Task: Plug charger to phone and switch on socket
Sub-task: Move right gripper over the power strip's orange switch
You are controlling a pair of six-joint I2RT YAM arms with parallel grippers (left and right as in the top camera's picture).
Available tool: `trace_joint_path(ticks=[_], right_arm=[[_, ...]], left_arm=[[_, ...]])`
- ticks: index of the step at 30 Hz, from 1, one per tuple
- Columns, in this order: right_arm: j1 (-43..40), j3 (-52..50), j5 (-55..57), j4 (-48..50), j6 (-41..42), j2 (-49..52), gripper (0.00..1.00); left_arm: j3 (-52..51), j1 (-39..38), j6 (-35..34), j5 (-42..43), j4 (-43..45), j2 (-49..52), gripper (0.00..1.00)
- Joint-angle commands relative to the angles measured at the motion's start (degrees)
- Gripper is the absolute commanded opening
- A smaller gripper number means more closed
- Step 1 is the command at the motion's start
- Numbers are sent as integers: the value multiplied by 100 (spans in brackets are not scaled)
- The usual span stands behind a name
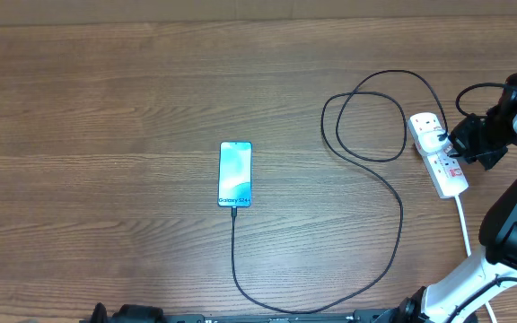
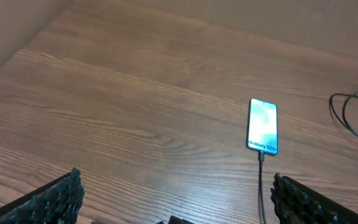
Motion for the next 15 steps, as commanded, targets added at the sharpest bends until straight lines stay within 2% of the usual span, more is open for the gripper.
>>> trace_joint_path(ticks=[1,15], right_arm=[[-4,149,-26,116,111,234,4],[-4,164,-66,387,214,293,4]], left_arm=[[-22,26,-11,-151,26,-140,100],[-22,26,-11,-151,26,-142,100]])
